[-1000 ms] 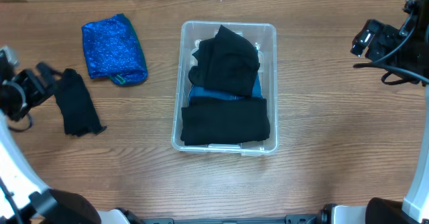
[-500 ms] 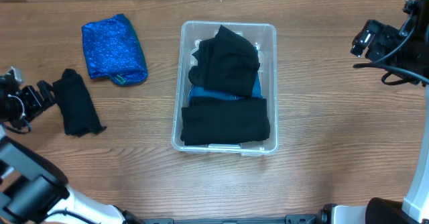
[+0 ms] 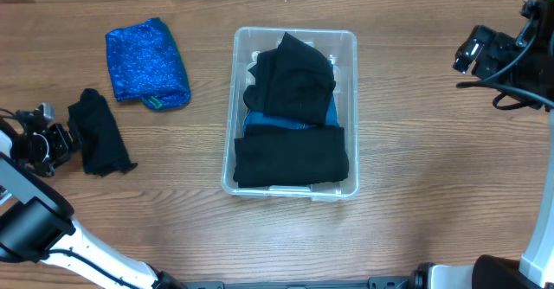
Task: Pack container
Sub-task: 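Grasp the remaining black cloth on the left with the left gripper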
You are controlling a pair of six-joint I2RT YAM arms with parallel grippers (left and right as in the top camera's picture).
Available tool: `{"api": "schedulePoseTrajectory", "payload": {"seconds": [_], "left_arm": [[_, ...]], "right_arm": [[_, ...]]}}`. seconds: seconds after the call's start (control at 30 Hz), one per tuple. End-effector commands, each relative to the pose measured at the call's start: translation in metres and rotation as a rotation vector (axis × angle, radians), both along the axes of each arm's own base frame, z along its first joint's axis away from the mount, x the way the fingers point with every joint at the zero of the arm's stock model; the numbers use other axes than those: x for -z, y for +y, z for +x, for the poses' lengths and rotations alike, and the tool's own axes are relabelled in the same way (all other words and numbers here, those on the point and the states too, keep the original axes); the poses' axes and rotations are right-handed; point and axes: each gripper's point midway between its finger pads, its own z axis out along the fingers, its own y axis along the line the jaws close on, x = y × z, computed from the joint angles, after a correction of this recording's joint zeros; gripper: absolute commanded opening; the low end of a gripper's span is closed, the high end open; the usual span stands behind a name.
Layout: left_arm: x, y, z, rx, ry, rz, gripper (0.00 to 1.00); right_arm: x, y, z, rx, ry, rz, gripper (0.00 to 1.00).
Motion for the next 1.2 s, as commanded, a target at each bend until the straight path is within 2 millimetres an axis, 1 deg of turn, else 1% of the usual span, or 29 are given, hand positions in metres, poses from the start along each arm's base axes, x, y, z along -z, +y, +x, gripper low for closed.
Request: {"api": "schedulePoseTrajectory", "payload": {"seconds": [0.0,0.07,0.17,0.33,0.4,0.43,0.47,0.5,0.6,0.67,0.73,0.8,0.87,0.97,1.0,1.03,1.1,1.17], "left_arm": [[0.022,-0.009,0.0,0.047,-0.005,-0.04,1.0],[0.026,-0.011,0.004,0.066,-0.012,-0.037,1.0],[0.033,-0.02,0.007,0.103,-0.015,-0.057,1.0],[0.055,-0.036,0.007,0.127,0.021,-0.106,1.0],[0.063,-0.041,0.006,0.134,0.04,-0.123,0.95],[0.067,-0.045,0.005,0.139,0.049,-0.137,0.87],[0.07,-0.048,0.005,0.141,0.054,-0.146,0.84],[0.072,-0.052,0.004,0.144,0.061,-0.153,0.82],[0.075,-0.061,0.006,0.157,0.059,-0.176,0.78],[0.076,-0.066,0.007,0.168,0.063,-0.178,0.71],[0.076,-0.07,0.009,0.178,0.063,-0.181,0.66],[0.075,-0.075,0.01,0.184,0.067,-0.187,0.66],[0.075,-0.079,0.011,0.191,0.072,-0.19,0.69],[0.075,-0.083,0.013,0.202,0.072,-0.191,0.69],[0.075,-0.084,0.014,0.205,0.069,-0.194,0.66],[0.074,-0.086,0.015,0.208,0.064,-0.199,0.58],[0.073,-0.09,0.017,0.214,0.059,-0.205,0.47],[0.073,-0.093,0.018,0.223,0.063,-0.207,0.39]], "right_arm": [[0.002,-0.002,0.001,0.002,0.004,-0.011,1.0],[0.002,-0.002,0.001,0.002,0.004,-0.011,1.0],[0.002,-0.002,0.001,0.002,0.004,-0.011,1.0],[0.002,-0.002,0.001,0.002,0.005,-0.011,1.0],[0.002,-0.002,0.001,0.002,0.005,-0.011,1.0],[0.002,-0.002,0.001,0.002,0.005,-0.011,1.0],[0.002,-0.002,0.001,0.002,0.005,-0.011,1.0],[0.002,-0.002,0.001,0.002,0.005,-0.011,1.0],[0.002,-0.002,0.001,0.002,0.004,-0.011,1.0],[0.002,-0.002,0.001,0.002,0.005,-0.011,1.0],[0.002,-0.002,0.001,0.002,0.005,-0.011,1.0],[0.002,-0.002,0.001,0.002,0.004,-0.011,1.0],[0.002,-0.002,0.001,0.002,0.004,-0.011,1.0],[0.002,-0.002,0.001,0.002,0.004,-0.011,1.0],[0.002,-0.002,0.001,0.002,0.004,-0.011,1.0],[0.002,-0.002,0.001,0.002,0.004,-0.011,1.0],[0.002,-0.002,0.001,0.002,0.004,-0.011,1.0],[0.002,-0.002,0.001,0.002,0.004,-0.011,1.0]]}}
